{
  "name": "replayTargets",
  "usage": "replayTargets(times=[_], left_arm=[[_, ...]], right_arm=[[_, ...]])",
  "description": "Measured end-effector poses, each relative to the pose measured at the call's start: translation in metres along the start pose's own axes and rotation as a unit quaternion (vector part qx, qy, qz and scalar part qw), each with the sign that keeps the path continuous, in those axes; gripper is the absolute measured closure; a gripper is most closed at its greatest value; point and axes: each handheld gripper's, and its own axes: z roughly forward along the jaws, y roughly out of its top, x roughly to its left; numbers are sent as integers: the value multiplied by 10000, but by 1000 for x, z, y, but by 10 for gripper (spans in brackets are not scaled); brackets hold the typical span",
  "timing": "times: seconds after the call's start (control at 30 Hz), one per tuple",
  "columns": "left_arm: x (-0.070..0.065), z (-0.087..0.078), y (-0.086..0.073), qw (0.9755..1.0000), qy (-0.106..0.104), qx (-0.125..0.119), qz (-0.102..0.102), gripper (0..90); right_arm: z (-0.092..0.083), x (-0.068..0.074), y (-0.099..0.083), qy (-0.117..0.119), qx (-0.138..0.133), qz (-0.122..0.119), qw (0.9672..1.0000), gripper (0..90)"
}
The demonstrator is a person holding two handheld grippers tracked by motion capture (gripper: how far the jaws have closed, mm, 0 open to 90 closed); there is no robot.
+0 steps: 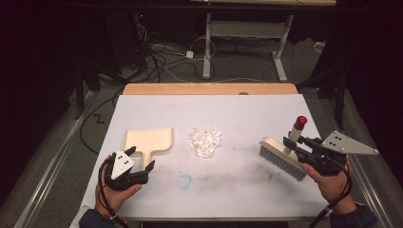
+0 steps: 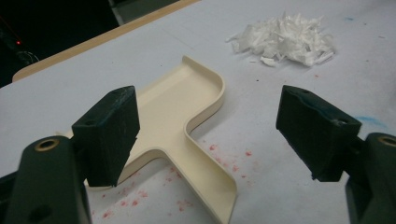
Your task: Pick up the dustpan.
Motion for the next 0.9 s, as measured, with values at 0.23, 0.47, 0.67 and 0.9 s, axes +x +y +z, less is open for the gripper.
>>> replayTargets(times=[0.23, 0.47, 0.67, 0.9], left_arm=[[-2, 0, -1, 9990, 211, 235, -304, 205], [-6, -1, -6, 9934, 402, 705, -809, 198], [-6, 15, -9, 9845, 380, 1282, -1136, 207], [12, 51, -10, 9686, 355, 1876, -1595, 270]], right_arm=[[1, -3, -1, -143, 2, -9, 9999, 706], [5, -4, 1, -236, 20, -33, 9997, 706], [4, -4, 1, -319, 18, -75, 9995, 706], [7, -4, 2, -339, 33, -74, 9994, 706]])
